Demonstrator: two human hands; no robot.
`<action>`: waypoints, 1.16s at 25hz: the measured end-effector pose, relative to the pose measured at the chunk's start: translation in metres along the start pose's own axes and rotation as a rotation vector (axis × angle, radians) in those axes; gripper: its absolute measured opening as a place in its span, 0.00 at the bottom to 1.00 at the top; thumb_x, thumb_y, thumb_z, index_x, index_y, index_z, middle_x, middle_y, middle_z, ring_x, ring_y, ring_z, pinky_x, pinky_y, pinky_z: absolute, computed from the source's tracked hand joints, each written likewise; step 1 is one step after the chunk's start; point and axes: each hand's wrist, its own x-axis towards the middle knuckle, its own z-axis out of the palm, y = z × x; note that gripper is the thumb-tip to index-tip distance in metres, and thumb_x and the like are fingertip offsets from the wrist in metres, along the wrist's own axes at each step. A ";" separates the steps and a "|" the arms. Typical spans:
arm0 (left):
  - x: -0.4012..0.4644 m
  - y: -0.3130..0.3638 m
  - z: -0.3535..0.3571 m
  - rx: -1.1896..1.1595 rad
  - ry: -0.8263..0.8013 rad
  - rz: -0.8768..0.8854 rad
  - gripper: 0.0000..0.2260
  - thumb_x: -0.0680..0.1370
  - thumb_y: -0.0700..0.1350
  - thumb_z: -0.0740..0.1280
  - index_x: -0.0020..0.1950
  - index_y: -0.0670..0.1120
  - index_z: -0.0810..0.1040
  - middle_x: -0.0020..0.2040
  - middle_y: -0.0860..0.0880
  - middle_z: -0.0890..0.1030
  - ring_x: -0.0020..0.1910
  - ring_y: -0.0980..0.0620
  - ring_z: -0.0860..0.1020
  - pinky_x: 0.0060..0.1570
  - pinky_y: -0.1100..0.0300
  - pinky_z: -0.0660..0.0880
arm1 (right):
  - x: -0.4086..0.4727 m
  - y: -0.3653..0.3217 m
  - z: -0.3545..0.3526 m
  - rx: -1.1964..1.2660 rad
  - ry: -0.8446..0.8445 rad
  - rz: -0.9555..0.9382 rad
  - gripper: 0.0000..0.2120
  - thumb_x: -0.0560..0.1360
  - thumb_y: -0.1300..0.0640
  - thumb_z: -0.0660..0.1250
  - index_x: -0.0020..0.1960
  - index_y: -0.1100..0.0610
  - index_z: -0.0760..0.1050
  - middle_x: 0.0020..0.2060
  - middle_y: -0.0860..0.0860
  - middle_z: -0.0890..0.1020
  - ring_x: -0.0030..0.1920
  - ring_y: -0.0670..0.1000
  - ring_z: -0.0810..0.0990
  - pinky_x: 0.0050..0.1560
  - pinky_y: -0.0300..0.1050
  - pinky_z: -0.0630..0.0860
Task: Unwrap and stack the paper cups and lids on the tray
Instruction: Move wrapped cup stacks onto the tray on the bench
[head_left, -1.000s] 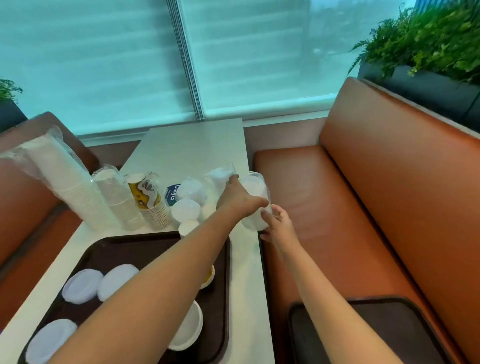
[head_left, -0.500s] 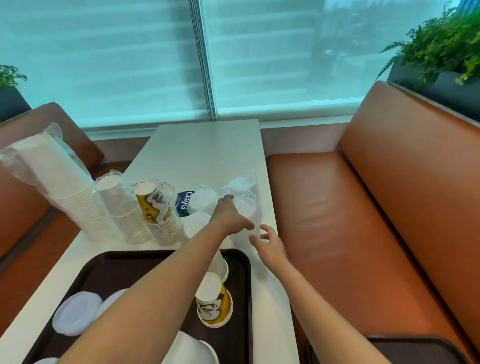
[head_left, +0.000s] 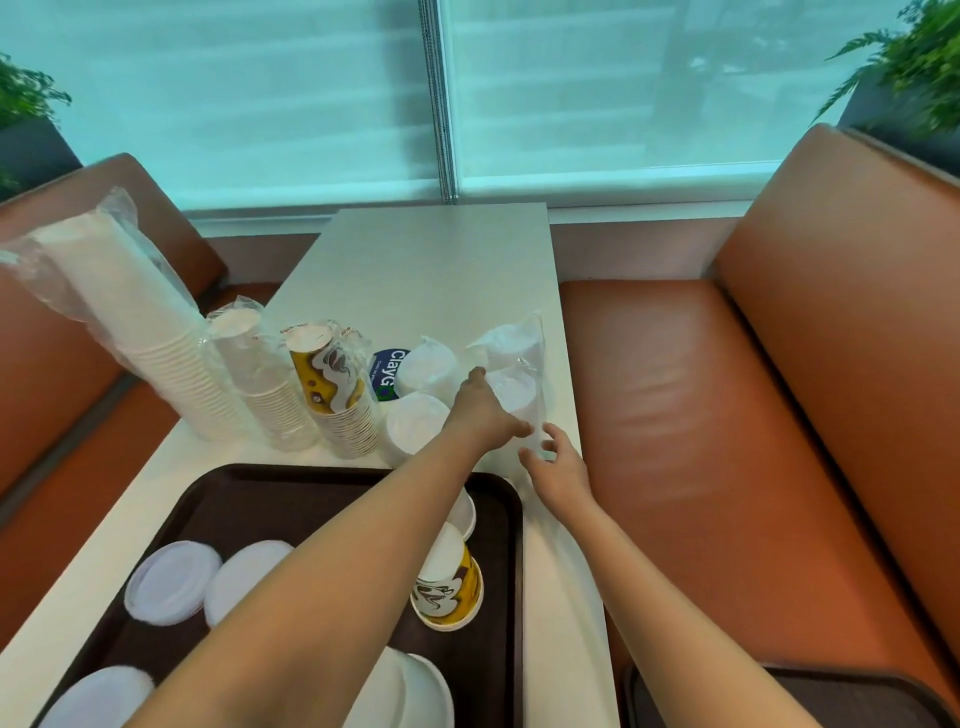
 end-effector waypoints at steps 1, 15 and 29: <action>-0.003 0.000 0.000 0.009 -0.010 -0.011 0.47 0.69 0.46 0.76 0.77 0.41 0.47 0.74 0.44 0.60 0.72 0.47 0.62 0.65 0.58 0.64 | -0.002 -0.001 -0.001 -0.005 0.002 0.003 0.28 0.77 0.57 0.65 0.74 0.55 0.60 0.68 0.57 0.69 0.66 0.55 0.71 0.64 0.47 0.69; -0.152 0.021 -0.076 -0.164 0.104 0.124 0.18 0.76 0.46 0.68 0.65 0.47 0.73 0.60 0.48 0.77 0.53 0.51 0.76 0.45 0.61 0.76 | -0.123 -0.055 -0.064 0.168 0.024 -0.118 0.13 0.77 0.59 0.64 0.61 0.57 0.73 0.55 0.53 0.76 0.49 0.49 0.74 0.38 0.36 0.69; -0.326 -0.048 -0.094 -0.387 0.327 0.213 0.11 0.76 0.43 0.68 0.58 0.51 0.77 0.53 0.53 0.79 0.53 0.52 0.78 0.53 0.57 0.73 | -0.278 -0.072 -0.032 0.089 -0.159 -0.361 0.05 0.76 0.59 0.66 0.51 0.53 0.75 0.41 0.45 0.76 0.41 0.45 0.75 0.40 0.37 0.69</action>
